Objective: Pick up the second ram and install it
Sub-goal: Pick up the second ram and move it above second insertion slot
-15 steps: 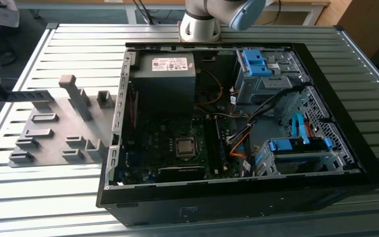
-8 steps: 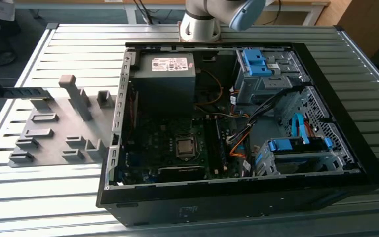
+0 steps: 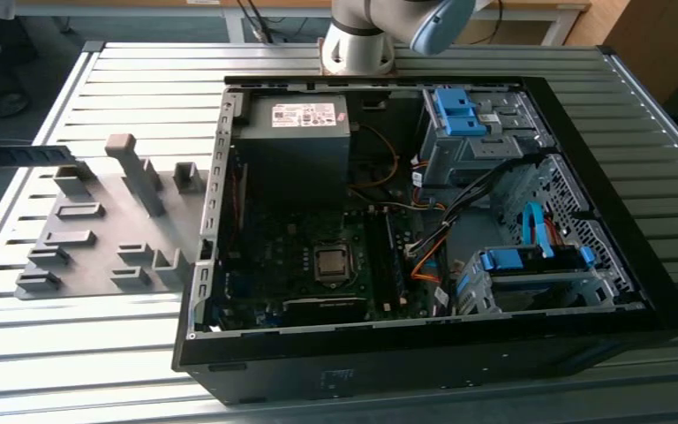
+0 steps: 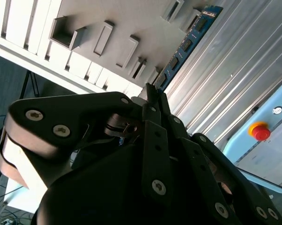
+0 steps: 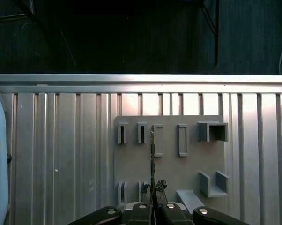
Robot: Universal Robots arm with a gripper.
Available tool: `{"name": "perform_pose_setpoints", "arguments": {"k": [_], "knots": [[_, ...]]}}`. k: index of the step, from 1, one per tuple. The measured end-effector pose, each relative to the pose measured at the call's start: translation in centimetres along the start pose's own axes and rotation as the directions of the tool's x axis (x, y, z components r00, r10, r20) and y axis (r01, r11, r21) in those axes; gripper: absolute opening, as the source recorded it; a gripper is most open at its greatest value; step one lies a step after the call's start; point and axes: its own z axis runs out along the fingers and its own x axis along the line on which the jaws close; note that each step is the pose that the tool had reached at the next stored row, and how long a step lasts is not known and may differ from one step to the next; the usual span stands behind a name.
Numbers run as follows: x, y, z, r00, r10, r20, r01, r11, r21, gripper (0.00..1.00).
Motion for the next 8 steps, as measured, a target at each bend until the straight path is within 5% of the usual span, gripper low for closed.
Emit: {"name": "perform_pose_setpoints", "arguments": {"k": [8], "knots": [[-0.04, 0.03, -1.09, 1.0000, 0.000, -0.0001, 0.000, 1.0000, 0.0000, 0.14]]}}
